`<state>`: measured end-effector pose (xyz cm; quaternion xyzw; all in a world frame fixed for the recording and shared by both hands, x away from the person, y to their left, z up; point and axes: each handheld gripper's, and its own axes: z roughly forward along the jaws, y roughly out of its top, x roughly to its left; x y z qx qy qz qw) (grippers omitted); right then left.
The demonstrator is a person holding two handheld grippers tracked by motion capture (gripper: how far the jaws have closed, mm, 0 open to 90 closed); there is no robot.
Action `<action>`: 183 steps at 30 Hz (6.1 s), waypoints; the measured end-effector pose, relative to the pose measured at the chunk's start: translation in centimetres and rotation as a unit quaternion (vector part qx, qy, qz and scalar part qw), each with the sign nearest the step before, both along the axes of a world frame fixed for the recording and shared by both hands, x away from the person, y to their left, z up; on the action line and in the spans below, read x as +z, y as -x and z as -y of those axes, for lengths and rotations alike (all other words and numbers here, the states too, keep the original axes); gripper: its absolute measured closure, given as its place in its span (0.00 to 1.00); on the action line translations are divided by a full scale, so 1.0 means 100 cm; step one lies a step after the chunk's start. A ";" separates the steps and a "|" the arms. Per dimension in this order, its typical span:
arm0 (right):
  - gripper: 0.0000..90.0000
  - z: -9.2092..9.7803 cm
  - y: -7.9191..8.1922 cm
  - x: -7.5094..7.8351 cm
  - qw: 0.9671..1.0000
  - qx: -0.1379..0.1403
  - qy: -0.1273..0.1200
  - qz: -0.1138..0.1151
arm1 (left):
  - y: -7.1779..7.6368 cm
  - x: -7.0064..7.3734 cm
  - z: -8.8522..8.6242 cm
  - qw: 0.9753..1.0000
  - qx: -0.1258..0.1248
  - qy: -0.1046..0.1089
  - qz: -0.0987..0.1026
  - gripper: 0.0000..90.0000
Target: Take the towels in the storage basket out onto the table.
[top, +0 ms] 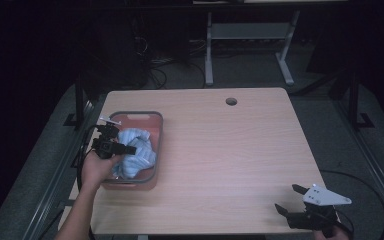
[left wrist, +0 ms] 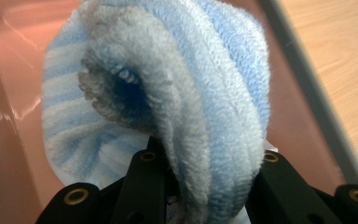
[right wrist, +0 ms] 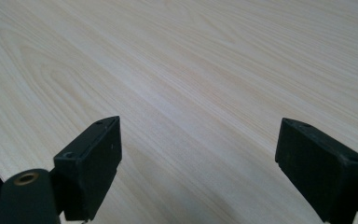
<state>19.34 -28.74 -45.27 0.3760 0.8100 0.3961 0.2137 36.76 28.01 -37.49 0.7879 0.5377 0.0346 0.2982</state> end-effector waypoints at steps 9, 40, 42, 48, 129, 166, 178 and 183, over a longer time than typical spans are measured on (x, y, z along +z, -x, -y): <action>0.15 0.000 0.000 0.000 1.000 0.002 0.001 -0.001 | 0.006 0.020 -0.008 0.999 0.003 0.031 0.020 0.82; 0.15 0.003 -0.001 0.001 1.000 0.000 0.003 0.004 | 0.013 0.086 -0.007 0.992 0.006 0.097 0.079 0.81; 0.15 0.003 0.000 0.001 1.000 0.000 0.003 0.005 | 0.012 0.090 -0.005 0.992 0.002 0.099 0.081 0.81; 0.15 0.005 0.000 0.001 1.000 -0.004 0.002 0.005 | 0.009 0.098 0.005 0.992 -0.010 0.096 0.085 0.81; 0.15 0.001 -0.005 0.001 1.000 -0.001 -0.005 -0.002 | -0.019 0.088 0.186 0.980 -0.153 0.109 0.071 0.80; 0.15 0.001 -0.005 0.003 1.000 0.004 -0.005 0.002 | -0.025 -0.006 0.245 0.983 -0.165 0.083 0.009 0.79; 0.15 -0.002 -0.006 0.001 1.000 0.006 -0.004 -0.003 | -0.023 -0.026 0.253 0.984 -0.163 0.076 0.000 0.77; 0.15 -0.001 -0.006 0.001 1.000 0.007 -0.004 -0.002 | -0.021 -0.032 0.257 0.984 -0.165 0.067 -0.003 0.74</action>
